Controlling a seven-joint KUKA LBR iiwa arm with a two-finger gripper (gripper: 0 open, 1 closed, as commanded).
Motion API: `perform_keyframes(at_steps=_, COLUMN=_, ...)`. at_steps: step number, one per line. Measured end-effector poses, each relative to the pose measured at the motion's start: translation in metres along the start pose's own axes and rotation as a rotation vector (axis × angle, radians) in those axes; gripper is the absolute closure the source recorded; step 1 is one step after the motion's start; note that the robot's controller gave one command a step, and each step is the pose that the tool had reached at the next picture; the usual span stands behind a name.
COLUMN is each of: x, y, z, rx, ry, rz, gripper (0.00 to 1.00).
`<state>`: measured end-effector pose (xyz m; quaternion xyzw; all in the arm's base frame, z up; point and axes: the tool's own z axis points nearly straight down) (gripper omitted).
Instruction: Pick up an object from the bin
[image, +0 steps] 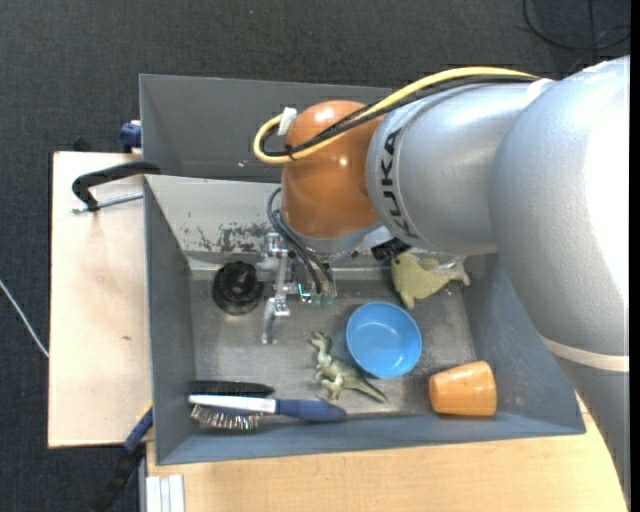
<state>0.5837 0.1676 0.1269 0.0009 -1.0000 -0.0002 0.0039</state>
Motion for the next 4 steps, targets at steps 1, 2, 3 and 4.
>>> perform_keyframes(at_steps=1, x=-0.014, y=0.028, z=0.034, rx=-0.002, ry=-0.015, rz=-0.136, gripper=0.00)
perform_keyframes(at_steps=2, x=-0.013, y=0.029, z=0.036, rx=-0.002, ry=-0.011, rz=-0.136, gripper=1.00)
perform_keyframes(at_steps=3, x=-0.017, y=0.026, z=0.046, rx=-0.008, ry=-0.022, rz=-0.228, gripper=1.00)
perform_keyframes(at_steps=4, x=-0.009, y=0.045, z=-0.154, rx=-0.002, ry=-0.024, rz=-0.434, gripper=1.00)
